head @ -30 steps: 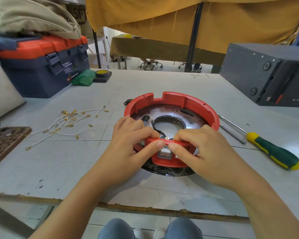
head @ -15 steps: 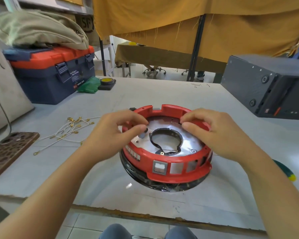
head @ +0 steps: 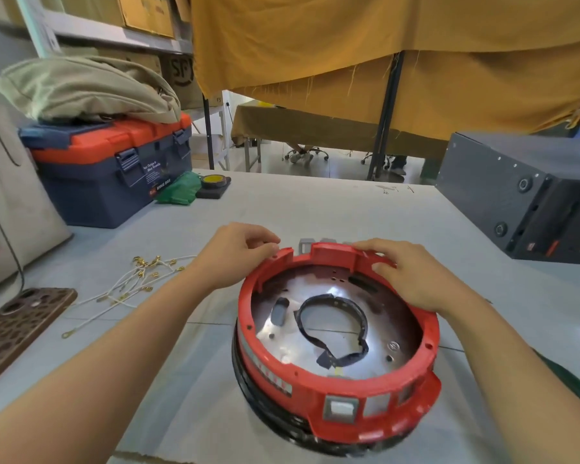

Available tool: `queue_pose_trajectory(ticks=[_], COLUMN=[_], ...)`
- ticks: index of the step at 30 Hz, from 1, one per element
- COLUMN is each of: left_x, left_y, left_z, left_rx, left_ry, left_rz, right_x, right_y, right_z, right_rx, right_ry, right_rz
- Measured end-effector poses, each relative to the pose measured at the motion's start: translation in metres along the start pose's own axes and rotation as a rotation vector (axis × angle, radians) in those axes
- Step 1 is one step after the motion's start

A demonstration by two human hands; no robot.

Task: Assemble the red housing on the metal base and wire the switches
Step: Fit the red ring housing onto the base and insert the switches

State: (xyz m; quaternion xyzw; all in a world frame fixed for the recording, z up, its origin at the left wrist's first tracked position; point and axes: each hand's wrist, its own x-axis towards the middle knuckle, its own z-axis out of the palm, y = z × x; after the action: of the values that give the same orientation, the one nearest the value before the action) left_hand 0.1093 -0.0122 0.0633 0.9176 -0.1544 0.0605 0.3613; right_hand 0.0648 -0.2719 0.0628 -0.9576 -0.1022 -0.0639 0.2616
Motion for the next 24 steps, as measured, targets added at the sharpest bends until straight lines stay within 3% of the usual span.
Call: queue_pose_trajectory(ticks=[10,17,24], left_x=[0.061,0.094,0.088], left_y=[0.005,0.001,-0.008], left_z=[0.023,0.039,0.038], left_rx=[0.016,0.289,0.118], left_ry=[-0.262,-0.568,-0.327], left_rz=[0.021,0.064,0.112], right_x=[0.002,0.002,0.001], right_y=[0.006,0.008,0.008], right_z=[0.001,0.004,0.004], right_rx=[0.102,0.083,0.079], right_ry=[0.003,0.018,0.02], right_rz=[-0.016,0.003,0.024])
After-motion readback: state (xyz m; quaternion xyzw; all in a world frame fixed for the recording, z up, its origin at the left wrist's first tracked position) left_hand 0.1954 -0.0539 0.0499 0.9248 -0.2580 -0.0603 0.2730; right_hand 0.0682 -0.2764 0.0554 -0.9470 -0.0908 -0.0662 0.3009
